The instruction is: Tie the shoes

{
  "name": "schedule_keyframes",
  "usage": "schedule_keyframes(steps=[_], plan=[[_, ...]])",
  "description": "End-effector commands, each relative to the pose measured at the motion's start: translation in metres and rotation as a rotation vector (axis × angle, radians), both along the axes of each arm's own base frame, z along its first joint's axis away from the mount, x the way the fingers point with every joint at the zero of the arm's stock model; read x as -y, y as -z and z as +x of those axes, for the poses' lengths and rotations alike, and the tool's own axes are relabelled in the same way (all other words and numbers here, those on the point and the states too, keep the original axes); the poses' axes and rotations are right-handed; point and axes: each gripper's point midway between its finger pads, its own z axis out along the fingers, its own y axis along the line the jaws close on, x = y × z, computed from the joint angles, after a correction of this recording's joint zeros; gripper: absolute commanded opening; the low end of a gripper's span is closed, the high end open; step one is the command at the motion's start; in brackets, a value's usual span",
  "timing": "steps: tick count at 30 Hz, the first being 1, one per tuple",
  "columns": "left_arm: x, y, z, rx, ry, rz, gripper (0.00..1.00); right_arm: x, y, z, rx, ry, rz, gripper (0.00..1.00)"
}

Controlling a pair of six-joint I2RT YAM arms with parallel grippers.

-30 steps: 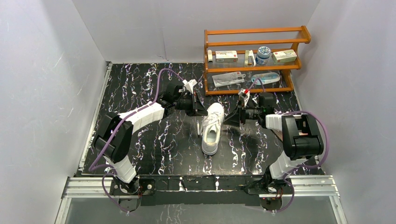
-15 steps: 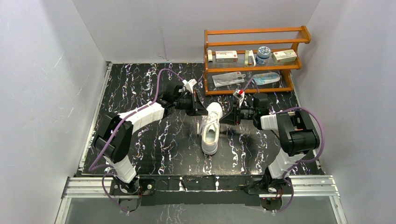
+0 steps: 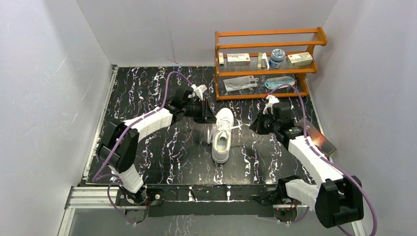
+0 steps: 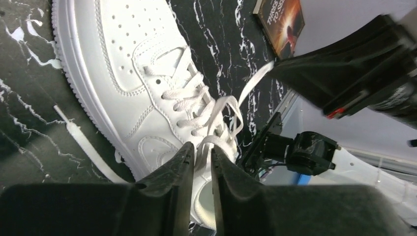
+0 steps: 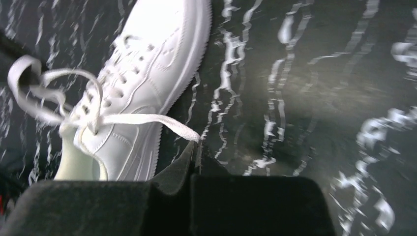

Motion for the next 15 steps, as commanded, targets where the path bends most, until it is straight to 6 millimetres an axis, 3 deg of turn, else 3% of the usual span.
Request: schedule_keyframes(steps=[1,5,7,8,15], plan=[[-0.010,-0.032,-0.008,0.122,0.012,0.035,0.26,0.046,-0.040,0.008,0.015,0.258,-0.136,0.00],[-0.030,-0.027,-0.010,0.167,-0.040,0.125,0.36,0.064,-0.052,0.002,0.018,0.326,-0.196,0.00],[-0.042,-0.023,-0.013,0.179,-0.058,0.174,0.49,0.066,-0.061,-0.001,0.015,0.326,-0.207,0.00],[-0.047,-0.023,-0.016,0.182,-0.062,0.187,0.52,0.066,-0.063,-0.002,0.016,0.324,-0.209,0.00],[-0.055,-0.007,-0.030,0.141,-0.107,0.166,0.53,0.084,-0.089,-0.008,0.073,0.410,-0.231,0.00]])
